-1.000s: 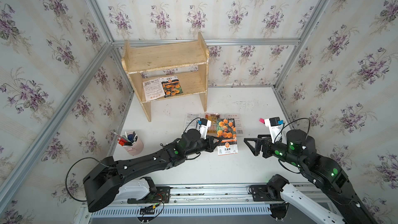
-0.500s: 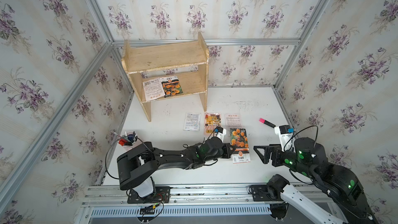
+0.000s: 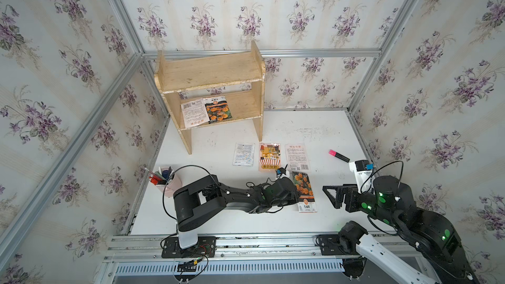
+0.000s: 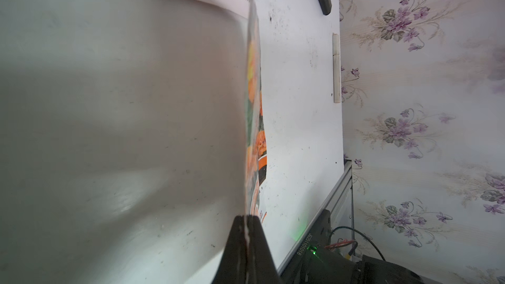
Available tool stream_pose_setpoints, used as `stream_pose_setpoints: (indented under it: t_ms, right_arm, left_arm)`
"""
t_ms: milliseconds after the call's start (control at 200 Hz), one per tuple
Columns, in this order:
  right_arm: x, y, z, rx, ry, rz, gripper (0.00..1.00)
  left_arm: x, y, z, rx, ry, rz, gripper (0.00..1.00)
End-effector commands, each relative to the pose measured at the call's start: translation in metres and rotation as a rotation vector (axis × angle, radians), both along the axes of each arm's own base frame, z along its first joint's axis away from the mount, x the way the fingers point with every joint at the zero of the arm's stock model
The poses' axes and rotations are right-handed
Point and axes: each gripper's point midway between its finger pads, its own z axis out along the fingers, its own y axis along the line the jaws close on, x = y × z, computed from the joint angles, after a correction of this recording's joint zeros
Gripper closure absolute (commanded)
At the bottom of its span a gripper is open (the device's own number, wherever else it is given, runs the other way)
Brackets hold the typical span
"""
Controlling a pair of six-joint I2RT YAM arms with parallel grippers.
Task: Take the seed bag off the shelf
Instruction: Place the seed packet at the center of the board.
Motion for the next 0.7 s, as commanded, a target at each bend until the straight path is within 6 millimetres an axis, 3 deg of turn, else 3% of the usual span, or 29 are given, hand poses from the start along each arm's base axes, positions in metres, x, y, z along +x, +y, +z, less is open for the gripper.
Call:
stream_pose_setpoints:
  t_ms: [0,225,400,694]
  right_arm:
    - [0.001,0.0,-0.001,0.0,-0.003,-0.006,0.0]
    - [0.002,0.001,-0.004,-0.003,0.004,-0.003,0.0]
    - [0.003,0.002,-0.005,-0.009,0.007,-0.003,0.0]
    - [0.005,0.002,-0.005,-0.01,0.005,-0.01,0.0]
  left_arm:
    - [-0.005,0.0,-0.01,0.033,0.055,-0.003,1.0]
    - [-0.008,-0.008,-0.021,0.056,0.097,-0.033,1.0]
    - [-0.007,-0.012,-0.028,0.093,0.108,-0.046,0.91]
    - [-0.003,0.005,-0.03,0.165,0.121,-0.019,0.54]
